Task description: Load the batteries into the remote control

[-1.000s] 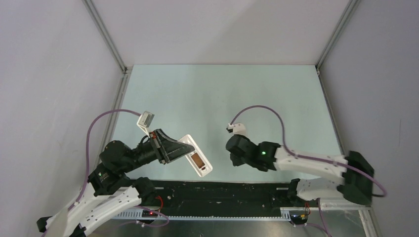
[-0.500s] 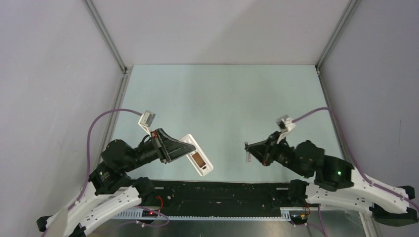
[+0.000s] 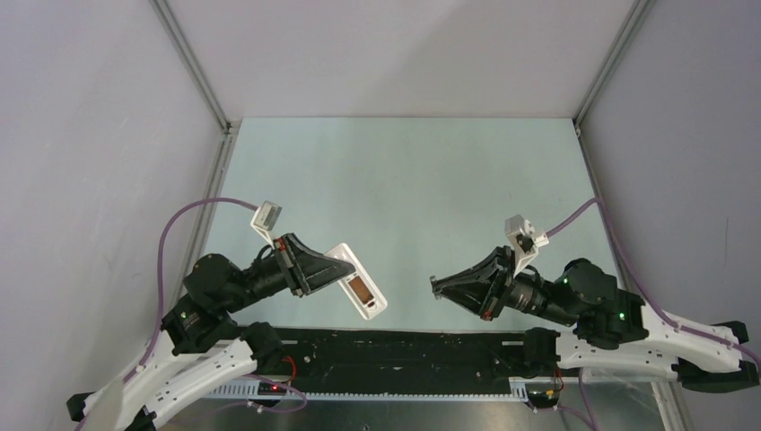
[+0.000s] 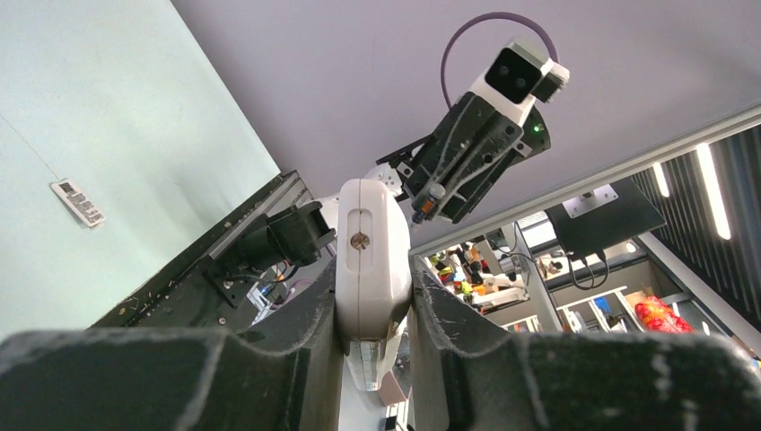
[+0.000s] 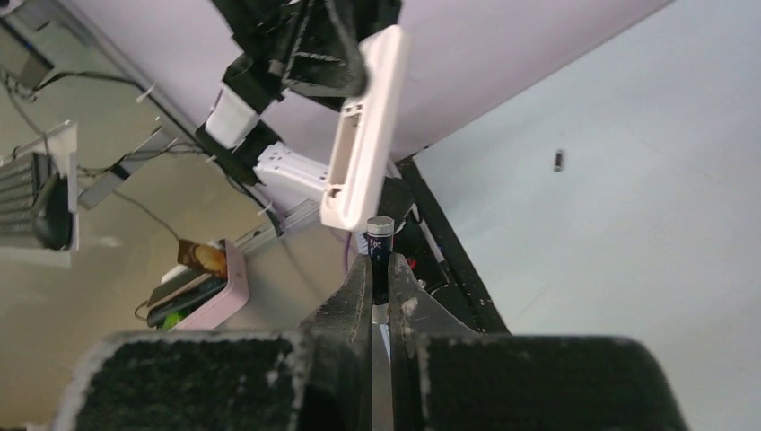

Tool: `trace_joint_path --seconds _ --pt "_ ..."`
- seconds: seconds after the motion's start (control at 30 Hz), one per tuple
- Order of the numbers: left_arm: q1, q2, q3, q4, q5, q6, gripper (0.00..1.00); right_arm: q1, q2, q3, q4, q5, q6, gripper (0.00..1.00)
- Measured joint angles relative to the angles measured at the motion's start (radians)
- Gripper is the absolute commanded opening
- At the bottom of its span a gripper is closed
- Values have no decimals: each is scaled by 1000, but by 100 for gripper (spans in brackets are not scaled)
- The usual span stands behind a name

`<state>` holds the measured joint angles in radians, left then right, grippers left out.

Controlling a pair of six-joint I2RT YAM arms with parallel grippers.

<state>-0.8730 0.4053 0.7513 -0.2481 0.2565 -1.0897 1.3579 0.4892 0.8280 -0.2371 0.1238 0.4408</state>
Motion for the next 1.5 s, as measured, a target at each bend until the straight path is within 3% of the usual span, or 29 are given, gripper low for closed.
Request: trace_joint_path --seconds 0.17,0.63,1.0,1.5 --pt "0 -1 0 0 0 0 0 84 31 0 67 -13 -110 0" --pt "0 -21 0 0 20 27 0 379 100 1 233 46 -620 0" --pt "0 -98 10 1 28 123 0 398 188 38 222 55 -795 0" --pt "0 -100 12 2 42 163 0 408 226 72 202 51 -898 0"
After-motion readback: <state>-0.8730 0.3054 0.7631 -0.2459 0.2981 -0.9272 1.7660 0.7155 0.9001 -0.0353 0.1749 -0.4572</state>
